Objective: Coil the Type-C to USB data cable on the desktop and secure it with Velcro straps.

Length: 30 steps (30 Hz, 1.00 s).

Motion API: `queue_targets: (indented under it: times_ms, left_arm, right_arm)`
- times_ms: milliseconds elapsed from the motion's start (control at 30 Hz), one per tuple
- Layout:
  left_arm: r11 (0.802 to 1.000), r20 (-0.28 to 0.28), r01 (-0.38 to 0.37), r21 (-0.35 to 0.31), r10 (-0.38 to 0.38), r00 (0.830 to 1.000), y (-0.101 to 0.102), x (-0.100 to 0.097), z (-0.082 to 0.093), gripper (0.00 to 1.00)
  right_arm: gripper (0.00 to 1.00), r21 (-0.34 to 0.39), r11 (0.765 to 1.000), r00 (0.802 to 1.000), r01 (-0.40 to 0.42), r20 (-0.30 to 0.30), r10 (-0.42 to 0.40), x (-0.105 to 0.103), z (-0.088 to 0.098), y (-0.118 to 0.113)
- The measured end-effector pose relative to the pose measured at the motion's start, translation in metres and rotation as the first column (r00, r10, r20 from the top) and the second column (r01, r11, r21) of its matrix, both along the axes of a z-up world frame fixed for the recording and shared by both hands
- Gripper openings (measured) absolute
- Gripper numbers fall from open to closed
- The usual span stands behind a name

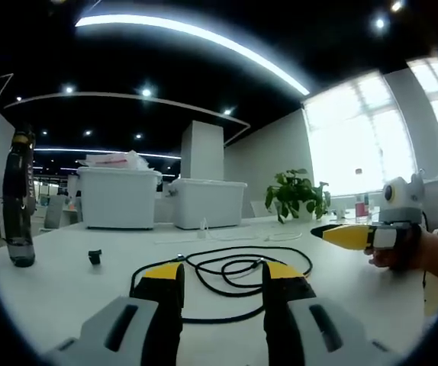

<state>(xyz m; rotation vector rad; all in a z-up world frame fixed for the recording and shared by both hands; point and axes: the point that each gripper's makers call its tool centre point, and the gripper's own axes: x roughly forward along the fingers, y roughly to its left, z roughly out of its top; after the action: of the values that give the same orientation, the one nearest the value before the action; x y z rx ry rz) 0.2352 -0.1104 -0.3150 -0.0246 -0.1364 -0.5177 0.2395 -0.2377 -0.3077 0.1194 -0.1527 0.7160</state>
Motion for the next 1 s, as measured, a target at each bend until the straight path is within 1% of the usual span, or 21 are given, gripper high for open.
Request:
queue_targets:
  times_ms: [100,233,333,400,467,500,533,567,600,633,667,700,733,767,800,833,867,900,933,967,1000]
  left_arm:
    - [1.000,0.000,-0.011,0.016,0.011,1.000,0.000,0.001,0.000,0.43]
    - [1.000,-0.011,-0.023,-0.015,0.022,1.000,0.002,0.002,0.001,0.48]
    - [0.999,-0.014,-0.027,-0.025,0.027,1.000,0.004,0.003,0.001,0.50]
    - [1.000,-0.010,-0.019,-0.022,0.019,1.000,0.003,0.003,0.002,0.50]
    - [1.000,-0.016,-0.003,-0.021,0.002,1.000,0.001,0.004,0.003,0.50]
    - [0.999,-0.024,0.010,-0.030,-0.011,1.000,0.000,0.006,0.003,0.50]
    - [0.999,-0.030,0.023,-0.041,-0.024,0.999,-0.001,0.007,0.004,0.50]
    - [0.997,-0.048,0.039,-0.063,-0.042,0.998,-0.003,0.007,0.004,0.50]
    - [0.995,-0.076,0.060,-0.077,-0.066,0.995,-0.005,0.008,0.003,0.50]
    - [0.995,-0.093,0.069,-0.075,-0.076,0.993,-0.006,0.010,0.002,0.49]
    - [0.996,-0.093,0.075,-0.057,-0.080,0.992,-0.006,0.012,0.004,0.49]
    - [0.997,-0.091,0.075,-0.026,-0.077,0.993,-0.006,0.015,0.005,0.48]
    - [0.997,-0.082,0.071,0.004,-0.070,0.994,-0.005,0.018,0.008,0.47]
    - [0.998,-0.082,0.067,0.013,-0.066,0.994,-0.005,0.023,0.011,0.47]
    - [0.998,-0.083,0.067,0.016,-0.065,0.994,-0.005,0.029,0.015,0.47]
    - [0.997,-0.080,0.070,0.019,-0.068,0.994,-0.006,0.035,0.020,0.47]
    - [0.997,-0.076,0.072,0.017,-0.071,0.995,-0.006,0.042,0.024,0.47]
    - [0.997,-0.076,0.073,0.014,-0.071,0.995,-0.006,0.047,0.027,0.47]
    - [0.997,-0.083,0.071,0.009,-0.070,0.994,-0.007,0.055,0.029,0.47]
    - [0.998,-0.098,0.065,0.005,-0.064,0.993,-0.006,0.063,0.030,0.47]
    - [0.998,-0.098,0.064,0.008,-0.063,0.993,-0.008,0.069,0.031,0.47]
  right_arm:
    - [0.38,0.001,1.000,1.000,-0.019,-0.009,0.019,0.000,-0.001,0.003]
    - [0.38,0.005,0.999,0.999,-0.050,-0.014,0.050,-0.002,-0.001,0.008]
    - [0.38,0.037,0.997,0.998,-0.065,-0.001,0.065,-0.007,0.004,0.007]
    - [0.38,0.062,0.995,0.997,-0.078,-0.006,0.078,-0.007,0.007,0.006]
    - [0.38,0.106,0.987,0.991,-0.125,-0.037,0.129,-0.006,0.009,0.008]
    - [0.38,0.118,0.976,0.979,-0.181,-0.070,0.190,-0.004,0.009,0.011]
    - [0.38,0.098,0.972,0.971,-0.215,-0.084,0.223,0.000,0.008,0.011]
    - [0.38,0.045,0.975,0.971,-0.218,-0.089,0.222,0.008,0.007,0.009]
    - [0.38,-0.027,0.979,0.976,-0.204,-0.081,0.201,0.018,0.007,0.003]
    - [0.39,-0.094,0.983,0.987,-0.157,-0.046,0.154,0.028,0.014,-0.005]
    - [0.42,-0.146,0.982,0.992,-0.123,0.009,0.125,0.037,0.024,-0.012]
    - [0.43,-0.214,0.972,0.990,-0.100,0.079,0.119,0.045,0.038,-0.016]
    - [0.43,-0.264,0.960,0.986,-0.088,0.116,0.122,0.054,0.044,-0.017]
    - [0.43,-0.312,0.947,0.984,-0.072,0.132,0.118,0.065,0.046,-0.019]
    - [0.43,-0.355,0.933,0.987,-0.061,0.119,0.110,0.078,0.044,-0.020]
    - [0.43,-0.378,0.924,0.990,-0.058,0.101,0.103,0.087,0.042,-0.021]
    - [0.43,-0.394,0.916,0.992,-0.075,0.066,0.110,0.099,0.036,-0.018]
    - [0.43,-0.409,0.905,0.990,-0.118,0.023,0.139,0.108,0.028,-0.014]
    - [0.43,-0.425,0.882,0.978,-0.204,-0.041,0.207,0.112,0.015,-0.007]
    - [0.43,-0.453,0.847,0.960,-0.277,-0.086,0.268,0.116,0.001,-0.003]
    - [0.43,-0.455,0.839,0.954,-0.300,-0.124,0.274,0.125,-0.008,-0.002]
